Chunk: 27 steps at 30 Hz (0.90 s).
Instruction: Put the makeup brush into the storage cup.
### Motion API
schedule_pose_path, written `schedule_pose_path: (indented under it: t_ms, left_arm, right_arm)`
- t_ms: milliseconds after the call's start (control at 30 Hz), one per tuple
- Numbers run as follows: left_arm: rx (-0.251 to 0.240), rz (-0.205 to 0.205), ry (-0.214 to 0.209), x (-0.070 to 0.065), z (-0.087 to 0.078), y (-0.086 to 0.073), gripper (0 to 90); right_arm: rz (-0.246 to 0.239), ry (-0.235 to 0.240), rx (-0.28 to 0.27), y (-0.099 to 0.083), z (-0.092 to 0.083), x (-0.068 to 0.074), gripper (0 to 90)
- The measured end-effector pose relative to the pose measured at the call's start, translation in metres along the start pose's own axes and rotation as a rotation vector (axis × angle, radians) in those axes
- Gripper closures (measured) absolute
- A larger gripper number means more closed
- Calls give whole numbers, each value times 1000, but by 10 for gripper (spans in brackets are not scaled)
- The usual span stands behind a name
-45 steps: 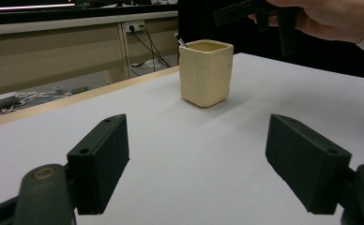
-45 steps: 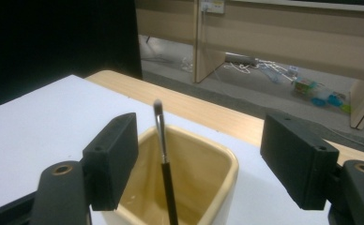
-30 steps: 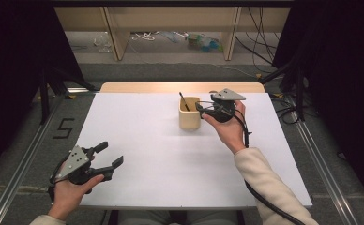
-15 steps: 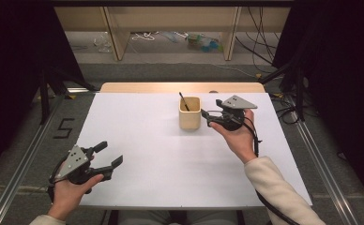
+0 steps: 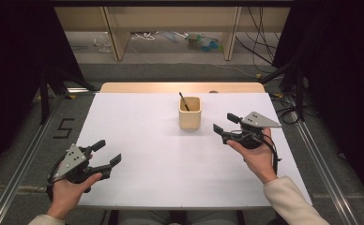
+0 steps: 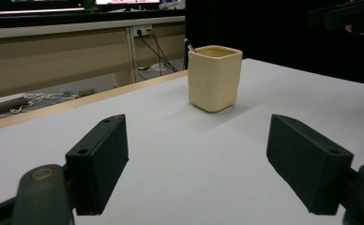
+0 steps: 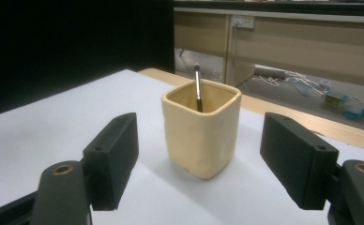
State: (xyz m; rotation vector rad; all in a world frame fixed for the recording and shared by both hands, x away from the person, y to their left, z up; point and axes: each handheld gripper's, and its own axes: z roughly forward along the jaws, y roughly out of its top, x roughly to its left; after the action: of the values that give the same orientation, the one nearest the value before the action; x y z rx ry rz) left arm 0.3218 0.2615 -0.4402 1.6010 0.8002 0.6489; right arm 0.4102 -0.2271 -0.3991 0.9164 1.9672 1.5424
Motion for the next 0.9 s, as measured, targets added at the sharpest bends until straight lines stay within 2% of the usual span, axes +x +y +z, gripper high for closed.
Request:
schedule_pose_path:
  t_ms: [133,167,200,300,467,533,600,633,667,733,767,800,833,900]
  left_arm:
    - [-3,-3,4,2,1,0,207]
    - [-2,-5,9,2,1,0,207]
    - [-1,-6,10,2,1,0,207]
    - [0,-6,9,3,2,-1,206]
    - [2,-5,8,2,1,-1,205]
    - [7,3,7,2,1,-1,205]
    - [7,4,2,1,1,-1,205]
    - [6,2,2,1,1,-1,205]
    - [7,5,2,1,1,-1,204]
    - [8,7,0,1,1,-1,204]
    - [9,7,0,0,1,-1,204]
    - [11,9,-1,0,1,-1,204]
    - [13,14,1,0,1,-1,204]
    - [13,15,2,0,1,-1,204]
  right_arm:
    - [-2,21,-33,-6,-13,-1,291]
    - [14,20,-4,-9,-19,0,291]
    - [-7,11,-9,-11,-22,-1,291]
    - [2,14,-5,-17,-31,0,292]
    - [-12,12,-1,-25,-42,4,293]
    - [-19,5,-15,-28,-45,5,293]
    - [-22,9,-6,-30,-47,6,292]
    - [-2,19,9,-31,-48,9,292]
    - [-30,8,2,-30,-48,9,292]
    - [-41,6,10,-30,-48,10,292]
    - [-17,21,17,-30,-47,11,292]
    - [-21,18,28,-30,-48,11,292]
    - [-42,9,11,-30,-47,10,292]
    - [-42,9,13,-31,-47,9,292]
